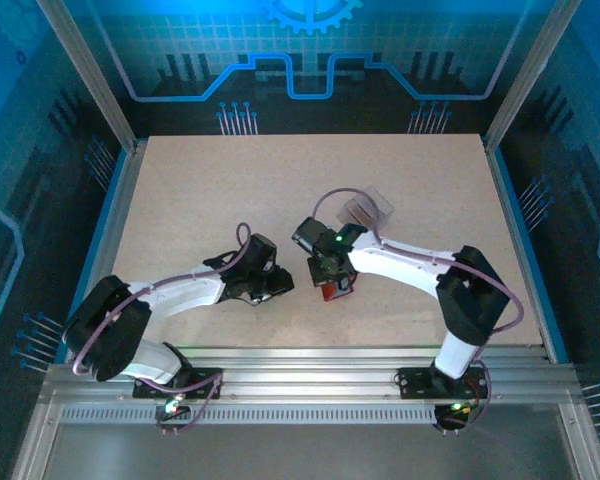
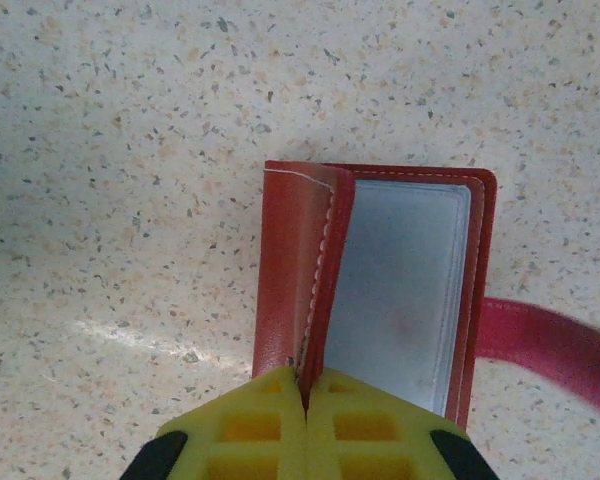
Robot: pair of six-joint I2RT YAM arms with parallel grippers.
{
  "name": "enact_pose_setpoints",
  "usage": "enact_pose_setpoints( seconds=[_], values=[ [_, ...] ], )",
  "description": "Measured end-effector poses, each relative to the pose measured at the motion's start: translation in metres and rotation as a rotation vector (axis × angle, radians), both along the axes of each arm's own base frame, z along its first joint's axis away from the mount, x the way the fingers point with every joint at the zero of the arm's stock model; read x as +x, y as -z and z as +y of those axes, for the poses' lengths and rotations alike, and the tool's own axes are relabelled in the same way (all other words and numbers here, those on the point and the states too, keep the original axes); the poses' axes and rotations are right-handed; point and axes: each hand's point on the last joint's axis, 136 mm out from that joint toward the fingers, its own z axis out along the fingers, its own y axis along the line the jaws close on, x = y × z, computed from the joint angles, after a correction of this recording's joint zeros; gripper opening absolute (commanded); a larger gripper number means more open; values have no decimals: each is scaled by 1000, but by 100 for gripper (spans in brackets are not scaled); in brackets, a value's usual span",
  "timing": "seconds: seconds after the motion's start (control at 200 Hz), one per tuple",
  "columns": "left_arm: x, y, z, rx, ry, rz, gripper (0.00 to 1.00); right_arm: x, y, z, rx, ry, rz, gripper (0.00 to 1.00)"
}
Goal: Put the credit cards into the card holder
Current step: Open the card holder at the bottom-center of the table.
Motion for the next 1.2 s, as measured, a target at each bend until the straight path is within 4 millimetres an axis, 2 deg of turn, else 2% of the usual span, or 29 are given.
enact_pose_setpoints(
  seconds=[0.26,0.36,0.515,0.6,0.64,0.88,1.026,1.196],
  values=[
    [-18,20,30,73,-63,57,29,-1,-3,26,-69,-62,-21,0],
    [-22,22,36,81,-77,64,30,-5,-1,35,-44,-84,-3,5],
    [-20,17,41,74,-97,54,30,-13,2,53,51,-122,61,14],
    [-19,15,43,68,-104,46,31,-16,4,66,125,-141,101,24],
    [-19,14,44,66,-108,45,31,-17,6,70,160,-149,121,26],
    [-21,17,50,69,-124,51,33,-21,23,75,317,-153,239,46],
    [-18,12,55,60,-144,42,34,-23,29,80,415,-159,294,47],
    [-14,-1,58,9,-165,30,35,-19,33,78,485,-149,324,42]
  ],
)
